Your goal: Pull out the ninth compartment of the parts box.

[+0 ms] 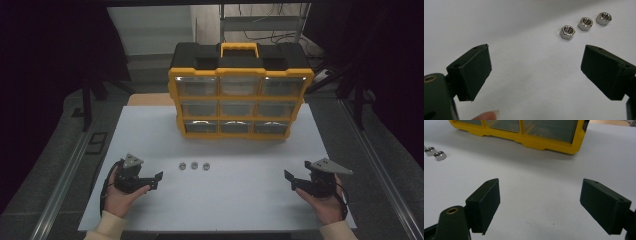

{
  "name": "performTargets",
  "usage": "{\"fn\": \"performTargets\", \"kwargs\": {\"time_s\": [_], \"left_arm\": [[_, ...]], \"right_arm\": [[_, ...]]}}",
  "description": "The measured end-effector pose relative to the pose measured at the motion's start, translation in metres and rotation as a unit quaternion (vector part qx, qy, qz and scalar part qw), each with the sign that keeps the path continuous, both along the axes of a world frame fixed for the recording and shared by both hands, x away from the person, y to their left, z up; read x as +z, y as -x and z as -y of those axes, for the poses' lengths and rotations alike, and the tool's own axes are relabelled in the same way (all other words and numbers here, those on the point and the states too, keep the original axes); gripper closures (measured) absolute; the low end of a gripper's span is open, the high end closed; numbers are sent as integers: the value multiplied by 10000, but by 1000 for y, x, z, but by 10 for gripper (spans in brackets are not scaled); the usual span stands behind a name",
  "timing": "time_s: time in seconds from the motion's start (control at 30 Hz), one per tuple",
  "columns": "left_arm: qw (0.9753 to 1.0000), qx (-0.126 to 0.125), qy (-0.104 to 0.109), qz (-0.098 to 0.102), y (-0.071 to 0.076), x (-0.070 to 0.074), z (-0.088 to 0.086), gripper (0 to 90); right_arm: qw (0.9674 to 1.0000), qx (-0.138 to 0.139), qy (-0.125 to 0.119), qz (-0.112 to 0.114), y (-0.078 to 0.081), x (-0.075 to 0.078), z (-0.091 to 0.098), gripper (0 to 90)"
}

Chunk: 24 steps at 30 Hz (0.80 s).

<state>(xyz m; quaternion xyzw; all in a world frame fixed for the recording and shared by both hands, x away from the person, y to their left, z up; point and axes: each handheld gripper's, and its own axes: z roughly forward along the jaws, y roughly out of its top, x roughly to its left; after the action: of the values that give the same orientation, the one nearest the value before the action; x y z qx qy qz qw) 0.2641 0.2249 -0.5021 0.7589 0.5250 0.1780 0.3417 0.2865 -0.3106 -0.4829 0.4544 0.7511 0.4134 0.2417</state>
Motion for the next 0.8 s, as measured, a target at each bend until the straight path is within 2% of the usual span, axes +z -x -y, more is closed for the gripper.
{"fn": "performTargets", "kwargs": {"time_s": [0.23,0.8], "left_arm": [[10000,-56,-62,-3,0,0,3,98],[10000,-83,-29,-17,-1,-1,3,99]], "right_arm": [[10000,-12,-10,49,2,0,-4,174],[10000,54,-2,82,6,-1,-21,174]]}}
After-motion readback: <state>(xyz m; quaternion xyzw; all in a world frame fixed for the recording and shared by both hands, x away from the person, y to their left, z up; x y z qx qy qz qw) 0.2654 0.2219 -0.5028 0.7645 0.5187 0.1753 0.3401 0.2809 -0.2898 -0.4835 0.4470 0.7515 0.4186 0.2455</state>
